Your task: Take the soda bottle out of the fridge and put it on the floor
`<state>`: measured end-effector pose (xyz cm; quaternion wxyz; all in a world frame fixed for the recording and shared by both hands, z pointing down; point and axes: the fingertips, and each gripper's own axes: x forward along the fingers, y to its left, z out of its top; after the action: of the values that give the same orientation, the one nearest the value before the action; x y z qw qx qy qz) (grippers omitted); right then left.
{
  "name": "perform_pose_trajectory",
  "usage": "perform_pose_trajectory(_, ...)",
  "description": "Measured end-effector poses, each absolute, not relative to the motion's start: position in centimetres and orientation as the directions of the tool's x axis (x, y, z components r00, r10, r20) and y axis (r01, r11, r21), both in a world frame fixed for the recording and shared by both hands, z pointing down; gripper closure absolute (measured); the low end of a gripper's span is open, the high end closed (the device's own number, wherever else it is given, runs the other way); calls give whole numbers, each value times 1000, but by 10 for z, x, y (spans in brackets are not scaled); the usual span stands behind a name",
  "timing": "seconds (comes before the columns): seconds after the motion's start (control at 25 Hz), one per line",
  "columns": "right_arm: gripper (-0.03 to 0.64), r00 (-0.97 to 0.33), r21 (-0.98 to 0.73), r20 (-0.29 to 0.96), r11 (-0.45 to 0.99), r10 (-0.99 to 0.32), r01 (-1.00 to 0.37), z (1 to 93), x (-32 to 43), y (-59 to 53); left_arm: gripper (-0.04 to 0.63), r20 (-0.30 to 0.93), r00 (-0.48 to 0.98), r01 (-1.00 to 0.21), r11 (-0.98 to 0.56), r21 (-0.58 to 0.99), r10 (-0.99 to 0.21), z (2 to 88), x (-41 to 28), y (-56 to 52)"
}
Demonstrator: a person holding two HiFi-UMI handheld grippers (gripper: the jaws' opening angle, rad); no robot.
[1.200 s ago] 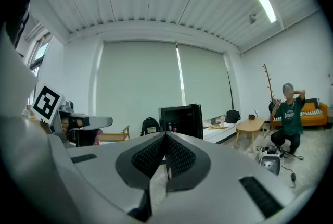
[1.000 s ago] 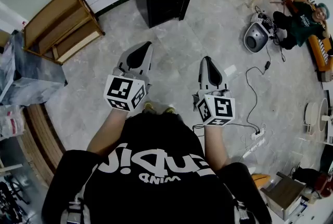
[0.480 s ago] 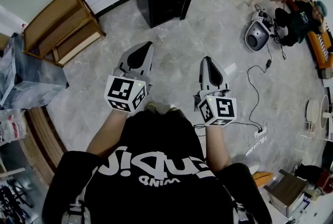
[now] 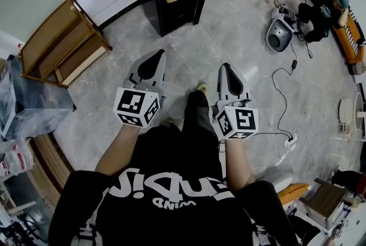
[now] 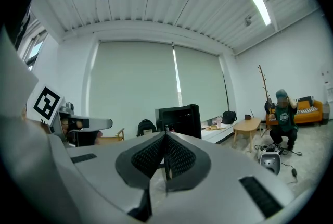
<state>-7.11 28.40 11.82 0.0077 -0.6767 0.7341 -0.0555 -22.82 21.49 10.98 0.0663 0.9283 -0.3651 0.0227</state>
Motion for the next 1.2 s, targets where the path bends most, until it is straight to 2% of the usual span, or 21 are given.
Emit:
perform_pose_trajectory(0.32, 597, -63, -92, 67, 56, -996, -994, 129, -36, 240, 591, 77, 732, -682, -724, 106, -677, 116, -198, 166)
perform_pose_trajectory(0.68, 597, -96, -87, 64, 90, -993, -992, 117, 28, 138, 591, 69, 693, -720, -686, 105, -718, 106, -141, 66)
perform_pose_trajectory(1.2, 597, -257, -78, 76, 251, -964, -965, 96, 112, -44, 591, 71, 561, -826, -552, 114, -825, 95, -65, -90)
